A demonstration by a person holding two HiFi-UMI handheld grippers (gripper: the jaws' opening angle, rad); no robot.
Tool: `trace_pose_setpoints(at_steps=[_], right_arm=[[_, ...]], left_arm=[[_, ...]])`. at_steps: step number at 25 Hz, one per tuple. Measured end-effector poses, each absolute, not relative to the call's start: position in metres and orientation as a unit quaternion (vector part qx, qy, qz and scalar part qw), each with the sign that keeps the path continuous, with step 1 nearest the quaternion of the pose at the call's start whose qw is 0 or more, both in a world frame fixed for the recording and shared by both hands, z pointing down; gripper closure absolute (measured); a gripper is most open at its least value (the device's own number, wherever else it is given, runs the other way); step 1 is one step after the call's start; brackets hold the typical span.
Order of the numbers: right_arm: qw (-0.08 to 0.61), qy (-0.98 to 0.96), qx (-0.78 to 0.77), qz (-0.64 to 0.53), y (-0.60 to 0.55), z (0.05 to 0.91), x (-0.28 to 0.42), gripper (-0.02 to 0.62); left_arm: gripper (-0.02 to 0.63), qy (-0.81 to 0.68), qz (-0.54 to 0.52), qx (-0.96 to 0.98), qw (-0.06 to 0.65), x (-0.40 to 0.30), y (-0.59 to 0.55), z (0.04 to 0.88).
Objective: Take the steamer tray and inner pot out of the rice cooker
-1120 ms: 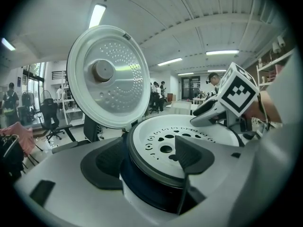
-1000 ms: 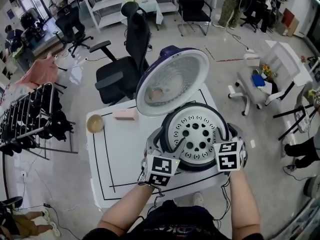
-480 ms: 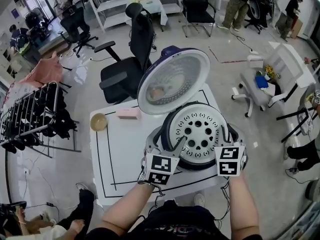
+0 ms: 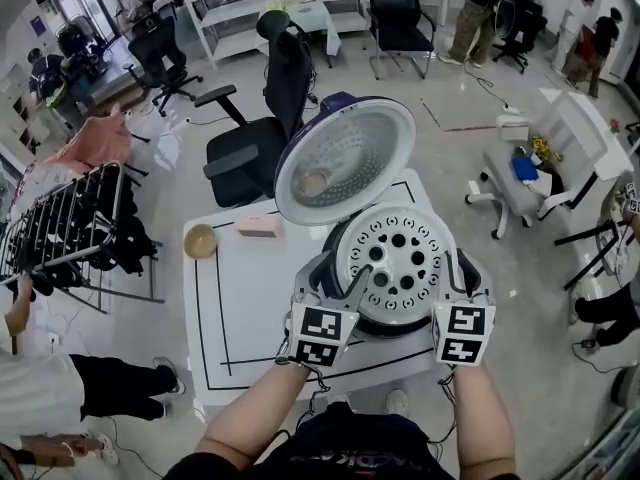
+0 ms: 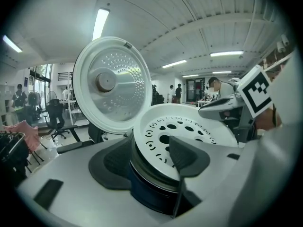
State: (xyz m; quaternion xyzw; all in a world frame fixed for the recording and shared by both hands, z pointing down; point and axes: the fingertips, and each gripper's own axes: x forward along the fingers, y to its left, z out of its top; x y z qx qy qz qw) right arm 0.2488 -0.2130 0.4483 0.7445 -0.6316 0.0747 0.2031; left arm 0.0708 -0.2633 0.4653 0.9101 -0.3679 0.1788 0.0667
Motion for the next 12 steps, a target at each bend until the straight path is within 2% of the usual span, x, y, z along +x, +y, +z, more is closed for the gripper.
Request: trace_pose_setpoints(at_steps=[1, 12], right_arm=[[0.196, -0.634, 0.744, 0.078, -0.212, 0.448, 0.248, 0.517], [0.133, -0.656, 0.738, 0.086, -0.200, 0.422, 0.256, 0.526]], left_arm=[[0.370, -0.369, 0.177, 0.910, 0.070, 0.072, -0.262, 0.465], [0.444, -0.432, 0.134, 0.890, 0.058, 0.072, -0.251, 0.427]])
